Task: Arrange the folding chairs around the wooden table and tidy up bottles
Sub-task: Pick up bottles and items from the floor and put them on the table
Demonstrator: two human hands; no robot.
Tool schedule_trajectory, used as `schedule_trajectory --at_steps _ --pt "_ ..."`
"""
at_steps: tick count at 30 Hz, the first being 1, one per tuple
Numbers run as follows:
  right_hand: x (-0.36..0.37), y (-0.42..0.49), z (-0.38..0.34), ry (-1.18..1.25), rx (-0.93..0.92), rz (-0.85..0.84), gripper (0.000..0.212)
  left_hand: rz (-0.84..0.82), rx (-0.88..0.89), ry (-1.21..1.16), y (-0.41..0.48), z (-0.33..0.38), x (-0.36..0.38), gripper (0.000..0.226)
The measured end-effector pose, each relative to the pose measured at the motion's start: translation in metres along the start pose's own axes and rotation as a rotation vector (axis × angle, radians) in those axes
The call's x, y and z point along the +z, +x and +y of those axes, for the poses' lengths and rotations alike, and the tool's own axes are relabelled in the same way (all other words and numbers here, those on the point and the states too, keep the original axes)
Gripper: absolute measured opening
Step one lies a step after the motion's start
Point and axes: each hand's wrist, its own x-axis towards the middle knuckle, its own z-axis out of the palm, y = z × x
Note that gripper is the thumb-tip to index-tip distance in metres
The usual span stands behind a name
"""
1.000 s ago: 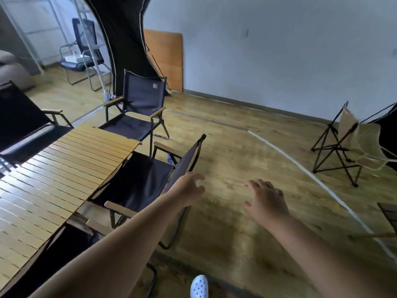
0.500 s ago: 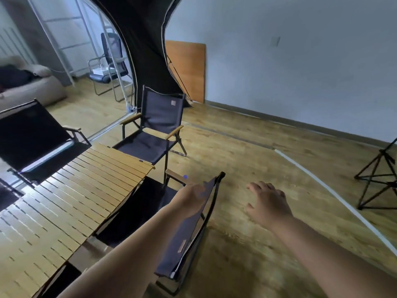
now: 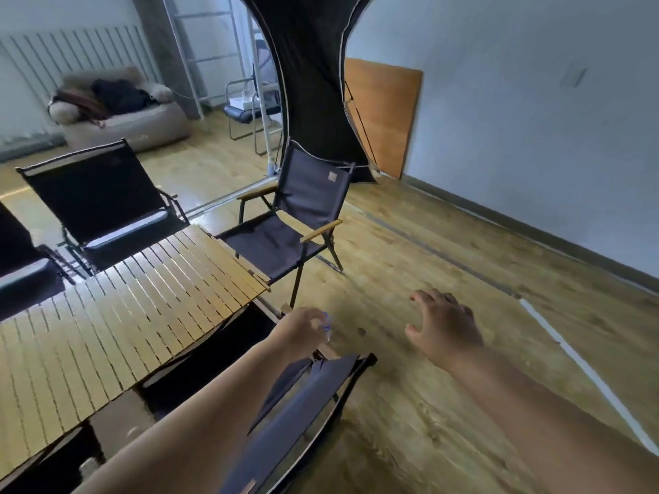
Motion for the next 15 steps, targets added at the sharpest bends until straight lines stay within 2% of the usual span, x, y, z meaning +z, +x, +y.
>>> schedule_trajectory --at_steps 7,15 --pt "-0.007 0.105 0.065 -0.033 -0.164 -0.078 0.05 0.073 -0.134 -0.109 0.081 0.045 0.028 0.037" --pt "0.002 0.206 0.076 -0.03 -0.32 -0.165 0.051 0.144 -0.315 -0.182 0.153 0.048 0.032 0.032"
